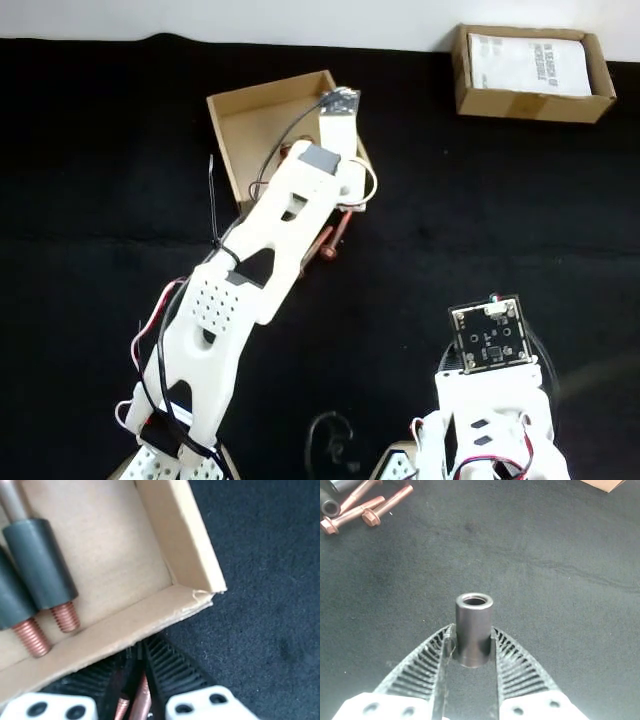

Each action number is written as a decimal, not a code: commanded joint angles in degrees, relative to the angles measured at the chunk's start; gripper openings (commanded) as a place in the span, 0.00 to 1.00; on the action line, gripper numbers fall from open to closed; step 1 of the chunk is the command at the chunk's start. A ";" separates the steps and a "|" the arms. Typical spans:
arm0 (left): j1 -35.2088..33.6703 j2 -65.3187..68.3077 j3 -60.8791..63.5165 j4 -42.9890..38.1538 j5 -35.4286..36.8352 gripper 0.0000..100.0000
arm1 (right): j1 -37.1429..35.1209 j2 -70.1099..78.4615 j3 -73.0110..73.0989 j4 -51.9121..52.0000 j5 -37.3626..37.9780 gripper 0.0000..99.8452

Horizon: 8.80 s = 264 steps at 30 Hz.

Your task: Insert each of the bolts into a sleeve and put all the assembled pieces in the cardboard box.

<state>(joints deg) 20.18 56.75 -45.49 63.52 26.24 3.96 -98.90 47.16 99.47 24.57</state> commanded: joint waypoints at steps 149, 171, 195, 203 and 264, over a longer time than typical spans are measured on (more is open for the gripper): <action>7.87 -16.92 11.38 25.23 51.87 0.24 | 0.57 0.13 1.01 -1.98 0.79 0.01; 4.88 -16.92 16.13 20.48 51.87 0.24 | 0.66 0.13 0.48 -1.10 0.79 0.01; 0.57 -9.19 7.16 16.62 49.67 0.01 | 0.66 0.13 0.84 -1.45 0.88 0.01; 0.84 -9.45 7.25 16.70 29.19 0.01 | 0.66 0.13 1.19 -2.33 0.44 0.01; 3.03 -79.43 62.81 -35.52 -5.54 0.01 | -27.65 -0.40 56.13 -87.78 -33.32 0.01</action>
<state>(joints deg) 23.34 -18.24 13.14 37.67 20.44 -23.21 -98.81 95.25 13.14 -8.31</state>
